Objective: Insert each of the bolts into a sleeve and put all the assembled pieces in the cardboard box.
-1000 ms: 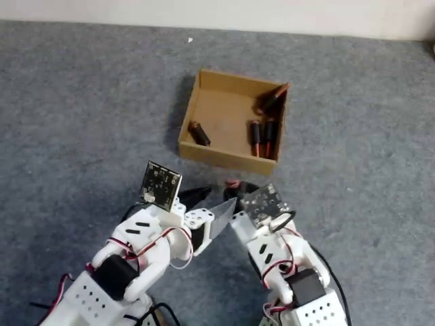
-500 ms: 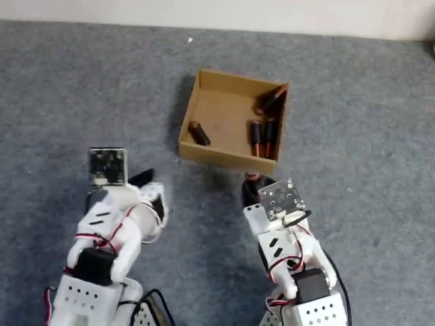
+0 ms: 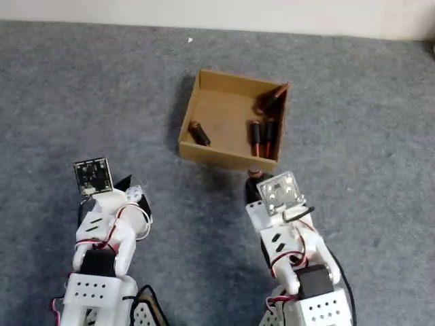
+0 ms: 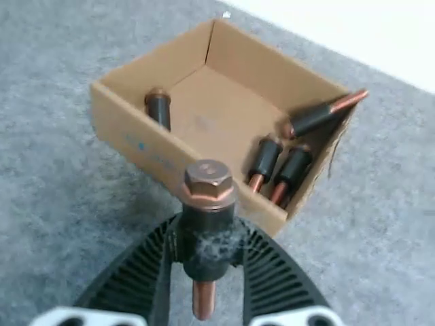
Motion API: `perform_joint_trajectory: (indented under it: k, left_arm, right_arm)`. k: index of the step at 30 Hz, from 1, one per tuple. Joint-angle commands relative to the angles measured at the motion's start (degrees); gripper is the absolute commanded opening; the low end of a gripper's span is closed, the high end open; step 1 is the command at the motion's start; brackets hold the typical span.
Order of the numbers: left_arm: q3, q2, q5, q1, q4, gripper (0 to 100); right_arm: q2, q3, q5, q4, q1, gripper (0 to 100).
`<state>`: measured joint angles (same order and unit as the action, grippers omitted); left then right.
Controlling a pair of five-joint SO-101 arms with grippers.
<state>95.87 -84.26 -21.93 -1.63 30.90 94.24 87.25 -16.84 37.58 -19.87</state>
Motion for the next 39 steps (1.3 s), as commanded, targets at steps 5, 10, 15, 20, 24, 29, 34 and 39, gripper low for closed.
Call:
perform_joint_trajectory:
  k: [5, 10, 15, 20, 24, 29, 34, 39]
  left_arm:
    - [1.8, -0.6, 0.5, 0.0, 0.2, 1]
    - [1.8, -0.4, 0.5, 0.0, 0.2, 1]
    - [1.8, -0.4, 0.5, 0.0, 0.2, 1]
    - [1.8, -0.5, 0.5, 0.0, 0.2, 1]
    - [1.8, -0.6, 0.5, 0.0, 0.2, 1]
    - [1.8, -0.6, 0.5, 0.0, 0.2, 1]
    - [1.8, -0.6, 0.5, 0.0, 0.2, 1]
    - [1.8, -0.6, 0.5, 0.0, 0.2, 1]
  right_arm:
    - [-29.8, -24.6, -1.0, -12.4, 0.9, 0.5]
    - [-50.2, -33.7, -1.0, -26.8, 1.7, 0.5]
    - [-68.3, -38.9, -1.0, -38.9, 3.7, 0.5]
    - [-80.2, -43.1, -1.0, -42.0, 5.1, 0.8]
    - [-84.5, -45.3, -0.6, -41.8, 5.9, 9.5]
    - [-83.6, -44.8, -0.7, -41.8, 5.9, 12.6]
    - [-74.5, -40.7, -0.9, -40.4, 5.8, 2.8]
    - [-59.9, -27.9, -0.9, -40.0, 5.9, 0.5]
